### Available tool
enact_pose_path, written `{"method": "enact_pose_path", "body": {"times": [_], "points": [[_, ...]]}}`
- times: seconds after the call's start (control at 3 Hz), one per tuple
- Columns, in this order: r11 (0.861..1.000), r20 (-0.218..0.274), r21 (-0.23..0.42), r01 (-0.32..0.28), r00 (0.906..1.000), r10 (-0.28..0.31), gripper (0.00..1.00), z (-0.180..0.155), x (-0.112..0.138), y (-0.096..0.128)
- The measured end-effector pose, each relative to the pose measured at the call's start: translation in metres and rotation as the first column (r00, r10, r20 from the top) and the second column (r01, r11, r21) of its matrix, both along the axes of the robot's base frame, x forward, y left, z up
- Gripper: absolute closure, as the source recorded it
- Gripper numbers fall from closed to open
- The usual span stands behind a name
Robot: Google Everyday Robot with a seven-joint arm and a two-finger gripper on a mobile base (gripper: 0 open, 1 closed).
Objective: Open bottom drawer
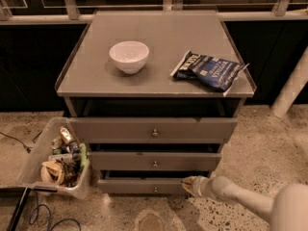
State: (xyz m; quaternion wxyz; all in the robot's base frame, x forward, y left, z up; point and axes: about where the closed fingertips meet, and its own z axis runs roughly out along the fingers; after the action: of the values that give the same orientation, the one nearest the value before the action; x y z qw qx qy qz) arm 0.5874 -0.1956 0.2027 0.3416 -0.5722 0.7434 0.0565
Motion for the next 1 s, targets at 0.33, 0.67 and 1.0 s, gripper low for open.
{"method": "enact_pose_path", "body": {"times": [0.33,0.67,1.0], "points": [[0.996,0.001,0.001,0.092,0.9957,-0.092,0.82,-0.01,-0.042,-0.031],[0.996,-0.001,0.002,0.09,0.996,-0.09,0.59,-0.011,-0.041,-0.03],[0.999,0.032,-0.012,0.04,0.9987,-0.039,0.36,-0.004,-0.02,-0.009]]}}
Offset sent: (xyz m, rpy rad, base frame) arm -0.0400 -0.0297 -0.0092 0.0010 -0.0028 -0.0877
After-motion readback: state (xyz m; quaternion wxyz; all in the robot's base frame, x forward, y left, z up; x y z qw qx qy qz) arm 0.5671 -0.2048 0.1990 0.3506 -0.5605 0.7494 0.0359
